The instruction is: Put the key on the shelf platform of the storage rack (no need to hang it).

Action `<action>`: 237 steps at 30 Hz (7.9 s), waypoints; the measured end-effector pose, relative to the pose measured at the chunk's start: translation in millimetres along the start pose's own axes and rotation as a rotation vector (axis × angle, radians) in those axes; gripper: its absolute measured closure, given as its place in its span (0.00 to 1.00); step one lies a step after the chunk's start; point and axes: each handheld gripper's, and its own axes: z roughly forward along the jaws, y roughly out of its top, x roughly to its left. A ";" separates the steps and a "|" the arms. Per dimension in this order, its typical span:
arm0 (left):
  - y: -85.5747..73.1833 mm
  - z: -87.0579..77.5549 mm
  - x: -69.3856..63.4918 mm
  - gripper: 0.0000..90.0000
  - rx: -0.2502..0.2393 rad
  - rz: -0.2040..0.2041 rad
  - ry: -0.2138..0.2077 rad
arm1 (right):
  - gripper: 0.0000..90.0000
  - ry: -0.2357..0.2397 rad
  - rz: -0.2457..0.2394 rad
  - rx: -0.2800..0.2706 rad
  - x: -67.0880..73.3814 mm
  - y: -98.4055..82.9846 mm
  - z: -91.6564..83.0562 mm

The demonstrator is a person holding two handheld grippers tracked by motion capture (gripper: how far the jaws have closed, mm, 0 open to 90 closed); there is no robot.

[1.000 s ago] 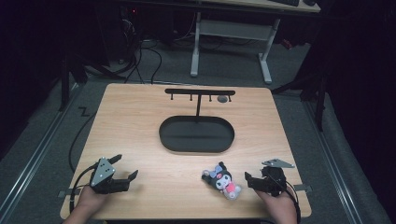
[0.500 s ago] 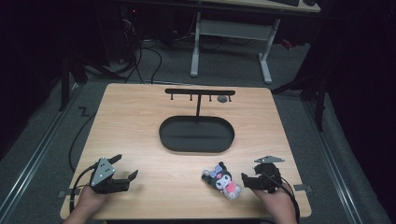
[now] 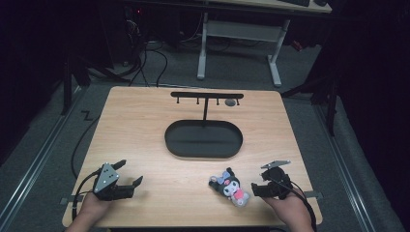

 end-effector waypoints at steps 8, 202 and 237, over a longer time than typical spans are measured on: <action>0.1 0.1 0.1 0.17 0.001 0.000 0.000 | 0.29 0.029 -0.018 0.105 1.3 4.0 -3.6; 0.5 1.2 0.1 0.17 0.000 -0.004 0.000 | 0.54 0.059 -0.046 0.030 52.0 135.2 15.6; 0.0 0.4 0.5 0.17 -0.005 -0.011 -0.002 | 0.54 0.047 0.007 0.045 51.4 180.1 60.9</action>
